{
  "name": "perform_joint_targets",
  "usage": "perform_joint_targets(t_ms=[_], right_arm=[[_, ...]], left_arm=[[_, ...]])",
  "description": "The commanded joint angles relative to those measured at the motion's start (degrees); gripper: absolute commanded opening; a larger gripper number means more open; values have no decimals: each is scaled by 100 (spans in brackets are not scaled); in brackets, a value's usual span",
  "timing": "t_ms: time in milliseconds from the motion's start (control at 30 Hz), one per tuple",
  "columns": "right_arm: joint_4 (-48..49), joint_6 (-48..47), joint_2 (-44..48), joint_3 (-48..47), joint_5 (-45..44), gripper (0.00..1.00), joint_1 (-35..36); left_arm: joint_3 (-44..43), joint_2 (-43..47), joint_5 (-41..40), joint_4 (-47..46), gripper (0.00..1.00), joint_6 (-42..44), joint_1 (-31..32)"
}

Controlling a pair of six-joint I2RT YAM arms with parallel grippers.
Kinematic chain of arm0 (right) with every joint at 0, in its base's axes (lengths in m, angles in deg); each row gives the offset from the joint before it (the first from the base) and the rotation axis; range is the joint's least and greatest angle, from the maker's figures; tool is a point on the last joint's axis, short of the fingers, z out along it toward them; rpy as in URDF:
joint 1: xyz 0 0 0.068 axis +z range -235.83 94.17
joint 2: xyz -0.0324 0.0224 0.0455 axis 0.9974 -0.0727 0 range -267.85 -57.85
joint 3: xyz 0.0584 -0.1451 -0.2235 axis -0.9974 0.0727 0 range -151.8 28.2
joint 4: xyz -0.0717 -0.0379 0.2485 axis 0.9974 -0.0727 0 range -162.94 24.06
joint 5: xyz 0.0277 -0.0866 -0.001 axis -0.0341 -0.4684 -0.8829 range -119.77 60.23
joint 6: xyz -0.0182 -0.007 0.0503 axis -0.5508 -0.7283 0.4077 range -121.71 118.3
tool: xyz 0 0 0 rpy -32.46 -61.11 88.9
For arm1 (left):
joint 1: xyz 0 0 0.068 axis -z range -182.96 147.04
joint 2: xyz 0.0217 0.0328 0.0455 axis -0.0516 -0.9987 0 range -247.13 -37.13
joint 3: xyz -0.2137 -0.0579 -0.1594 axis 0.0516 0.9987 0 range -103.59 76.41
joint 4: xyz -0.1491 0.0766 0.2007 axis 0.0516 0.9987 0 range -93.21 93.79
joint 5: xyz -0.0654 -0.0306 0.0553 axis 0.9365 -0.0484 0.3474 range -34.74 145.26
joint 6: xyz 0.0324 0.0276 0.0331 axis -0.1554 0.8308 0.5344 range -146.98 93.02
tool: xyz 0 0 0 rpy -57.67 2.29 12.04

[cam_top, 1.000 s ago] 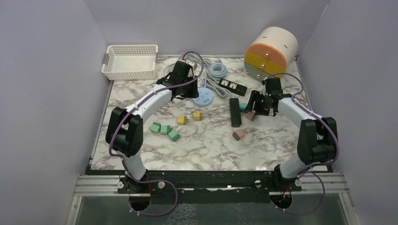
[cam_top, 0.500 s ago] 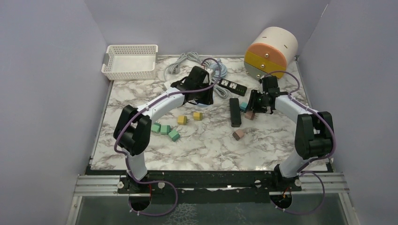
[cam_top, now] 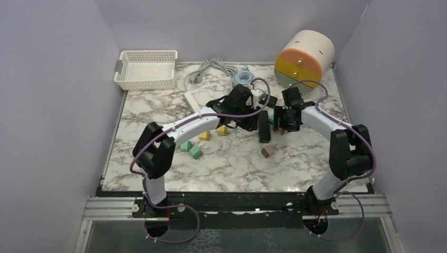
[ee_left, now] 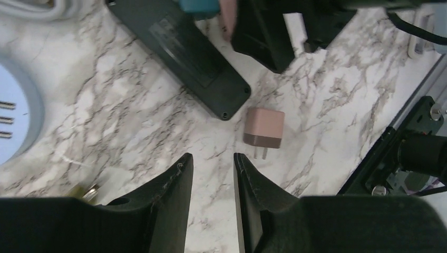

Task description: Pull the plug off the socket

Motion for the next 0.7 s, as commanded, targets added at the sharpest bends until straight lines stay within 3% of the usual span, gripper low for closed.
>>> perform_joint_targets(t_ms=[0,267,500,667], right_arm=[[-682,-129,-510,-486,-736,68,-28],[-570,-182,-1012,-581,-679,64,-31],[-449,-49,-906,37,-367,33,-144],[-311,162,-478,482,259,28,-705]], left_arm=[[243,41,132,-527,38,472,484],[944,-23,93,-1544,52,378,769],[1030,-263,218,-1965,71,581,933],[1054,-461,359,-2075,77,892,1046]])
